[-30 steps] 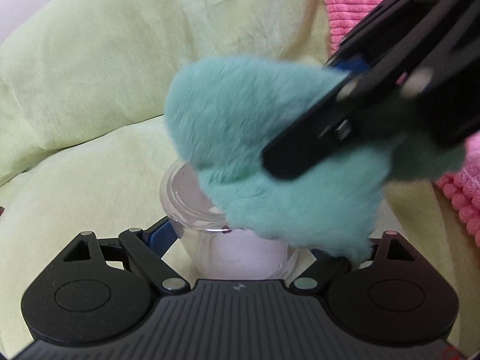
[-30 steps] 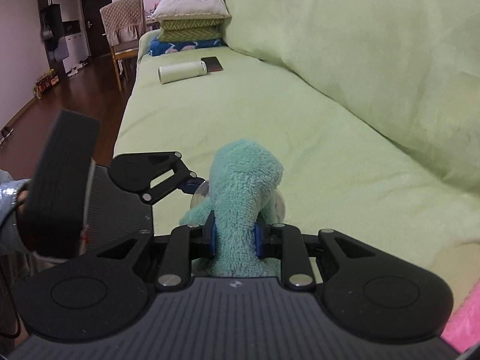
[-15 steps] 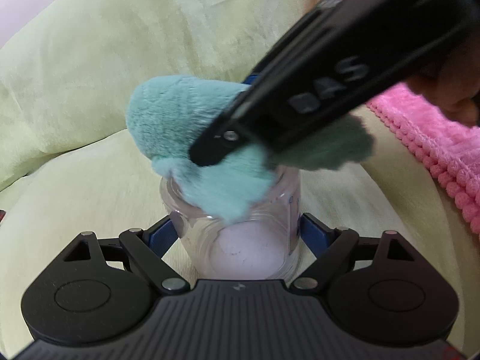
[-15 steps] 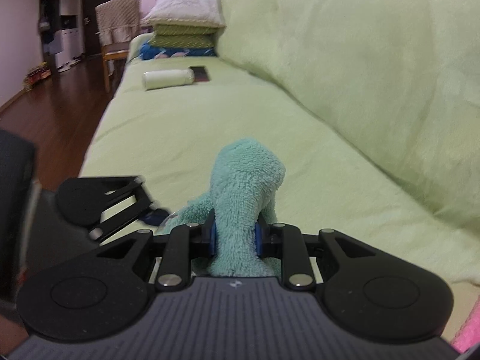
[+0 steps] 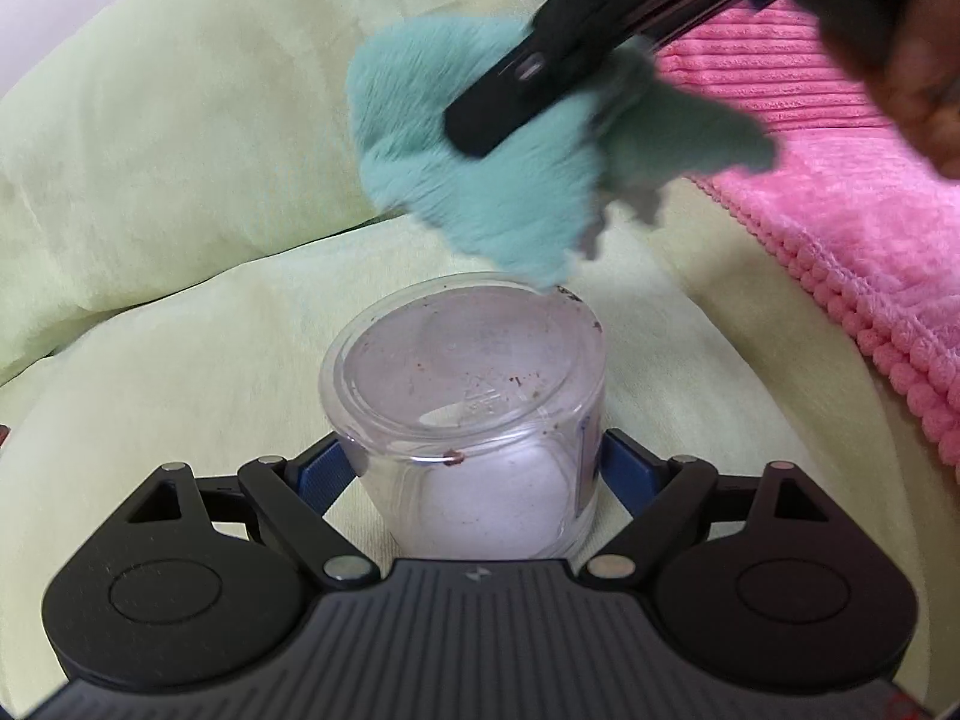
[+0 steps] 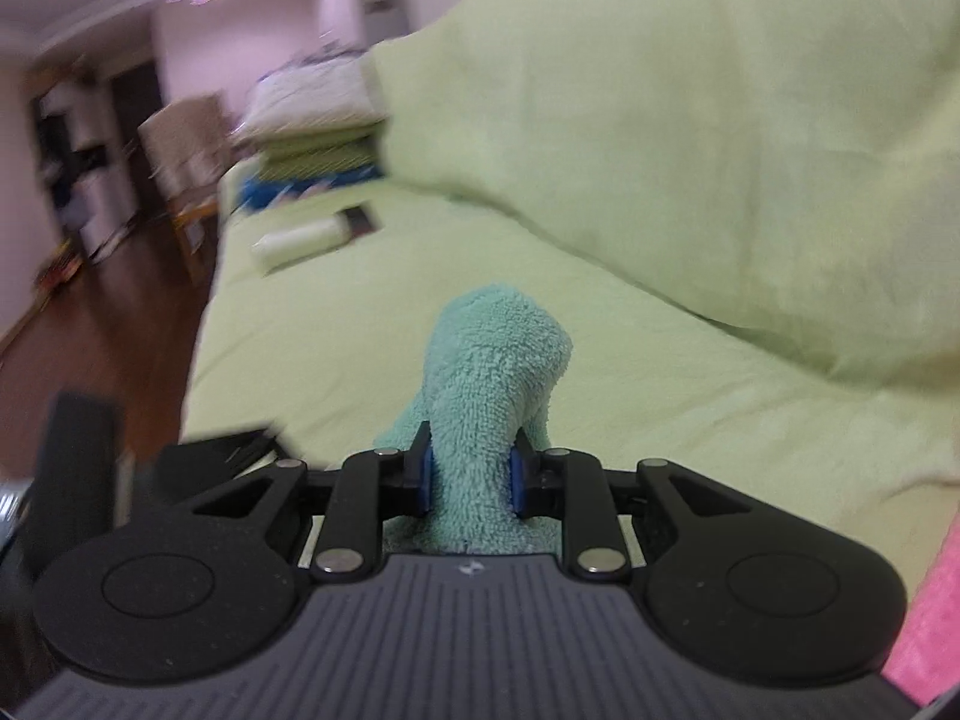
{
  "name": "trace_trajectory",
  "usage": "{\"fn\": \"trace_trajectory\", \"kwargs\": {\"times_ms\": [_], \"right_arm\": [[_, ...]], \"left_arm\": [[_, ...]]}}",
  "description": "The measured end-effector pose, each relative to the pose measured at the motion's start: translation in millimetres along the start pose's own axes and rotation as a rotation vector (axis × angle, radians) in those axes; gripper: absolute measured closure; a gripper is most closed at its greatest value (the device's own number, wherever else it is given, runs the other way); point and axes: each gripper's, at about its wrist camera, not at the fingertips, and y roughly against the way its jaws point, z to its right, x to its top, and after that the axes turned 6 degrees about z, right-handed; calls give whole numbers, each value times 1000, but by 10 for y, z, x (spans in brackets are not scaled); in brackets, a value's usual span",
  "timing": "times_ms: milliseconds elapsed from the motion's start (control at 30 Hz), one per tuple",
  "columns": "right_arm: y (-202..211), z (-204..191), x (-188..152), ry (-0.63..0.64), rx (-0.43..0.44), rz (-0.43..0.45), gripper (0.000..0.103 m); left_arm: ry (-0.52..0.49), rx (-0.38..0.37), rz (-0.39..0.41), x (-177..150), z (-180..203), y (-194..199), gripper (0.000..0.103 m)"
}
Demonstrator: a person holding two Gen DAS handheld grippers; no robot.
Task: Clean container
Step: 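Wipe the jar rim once more, then lift the cloth away with the right gripper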
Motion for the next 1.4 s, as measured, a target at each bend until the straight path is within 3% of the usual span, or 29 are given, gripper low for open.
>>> {"fn": "trace_trajectory", "kwargs": {"times_ms": [167, 433, 667, 933, 1133, 1233, 1400], "right_arm": [[-61, -257, -151, 142, 75, -142, 83], [-230, -454, -141, 267, 144, -186, 81], [-398, -525, -85, 300, 269, -152, 81], [-601, -289, -28, 190, 293, -65, 84], [-728, -205, 0, 176, 181, -17, 84], [-775, -106, 9, 137, 31, -2, 84], [-534, 249, -81, -66, -239, 28, 83]], "left_arm": [[-1, 2, 1, -26, 23, 20, 16], [4, 2, -5, -13, 39, 120, 16], [15, 1, -9, 45, 71, 74, 16], [21, -4, -6, 50, 70, 33, 16], [50, -10, -4, 52, 46, 40, 15], [37, -7, 1, 61, 76, 53, 15], [42, -5, -12, 92, 80, 73, 15]]}}
